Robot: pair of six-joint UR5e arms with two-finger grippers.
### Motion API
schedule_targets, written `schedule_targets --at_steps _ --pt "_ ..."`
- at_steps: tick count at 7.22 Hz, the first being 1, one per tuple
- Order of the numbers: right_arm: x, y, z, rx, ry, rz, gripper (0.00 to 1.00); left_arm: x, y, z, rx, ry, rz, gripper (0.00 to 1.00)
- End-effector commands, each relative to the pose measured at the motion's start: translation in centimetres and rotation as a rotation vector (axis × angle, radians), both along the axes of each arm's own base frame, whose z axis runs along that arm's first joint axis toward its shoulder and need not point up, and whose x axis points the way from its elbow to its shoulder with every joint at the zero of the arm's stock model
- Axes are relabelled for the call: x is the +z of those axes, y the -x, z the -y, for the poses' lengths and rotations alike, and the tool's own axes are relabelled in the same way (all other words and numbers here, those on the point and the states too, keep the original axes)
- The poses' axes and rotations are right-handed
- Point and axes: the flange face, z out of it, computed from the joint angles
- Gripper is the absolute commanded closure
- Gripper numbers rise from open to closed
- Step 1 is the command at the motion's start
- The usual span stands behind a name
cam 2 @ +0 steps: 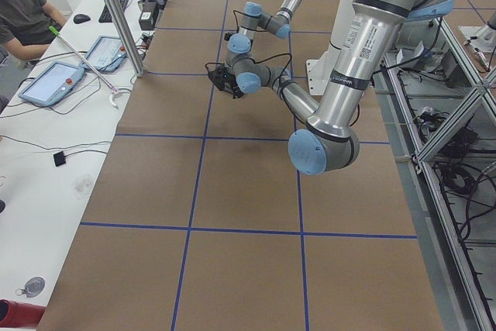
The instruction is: Fold towel twice with both arms
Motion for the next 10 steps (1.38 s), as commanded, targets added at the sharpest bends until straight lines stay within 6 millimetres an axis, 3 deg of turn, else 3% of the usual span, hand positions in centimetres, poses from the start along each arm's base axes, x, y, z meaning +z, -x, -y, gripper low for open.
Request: schedule_targets --at_steps 1,4,6,10 --pt "0.27 -0.02 -0.32 -0.004 -0.001 -0.002 0.56 -0.04 -0.05 0.03 -0.001 0.001 0.000 0.00" --pt "0.20 0.22 -0.70 -0.009 -0.003 -0.001 0.60 -0.41 -0.12 0.09 -0.001 -0.002 -0.004 0.00" --pt "0.63 0.29 -0.89 -0.016 -0.024 -0.002 0.74 -0.44 -0.16 0.13 -0.001 -0.002 -0.004 0.00" --pt "0.19 0.21 -0.92 -0.016 -0.028 0.004 0.88 -0.44 -0.16 0.13 -0.001 -0.002 -0.004 0.00"
